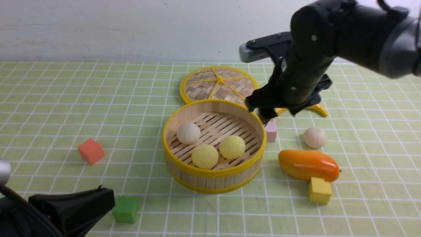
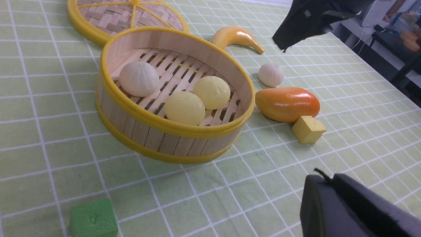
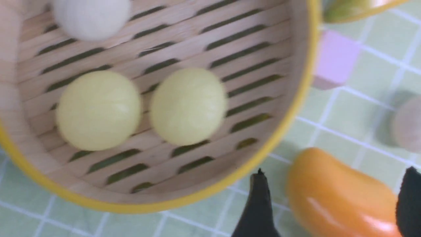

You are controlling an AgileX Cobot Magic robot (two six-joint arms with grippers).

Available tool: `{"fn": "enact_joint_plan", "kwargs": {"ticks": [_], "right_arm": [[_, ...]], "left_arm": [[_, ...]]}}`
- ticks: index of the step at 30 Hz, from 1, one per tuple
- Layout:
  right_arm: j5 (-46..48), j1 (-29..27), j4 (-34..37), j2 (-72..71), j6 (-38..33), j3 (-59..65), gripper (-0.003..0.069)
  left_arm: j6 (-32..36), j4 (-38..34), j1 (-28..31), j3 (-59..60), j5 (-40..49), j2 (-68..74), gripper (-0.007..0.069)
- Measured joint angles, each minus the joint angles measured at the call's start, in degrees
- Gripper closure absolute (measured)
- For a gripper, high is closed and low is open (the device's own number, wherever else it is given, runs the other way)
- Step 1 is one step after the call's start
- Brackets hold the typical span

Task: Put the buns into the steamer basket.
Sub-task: Use the right arm to grab a steamed stuffed bun

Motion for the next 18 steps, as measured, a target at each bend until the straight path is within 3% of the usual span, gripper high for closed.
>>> {"fn": "enact_joint_plan", "kwargs": {"ticks": [5,10,18], "right_arm": [[-0.42,-6.85,0.35,3.19,1.67,0.97,0.0216],[-5.98,-13.61,6.29,9.47,0.94,1.12,0.0252],[-12.13,-18.13,10.49,11.5,-1.49,1.12,0.026]], "left_arm": [[0.0,0.0,0.0,0.0,0.0,0.0,0.0589],[0.0,0.0,0.0,0.0,0.64,0.0,0.0585],[0.0,0.0,0.0,0.0,1.28,0.0,0.0578]]}}
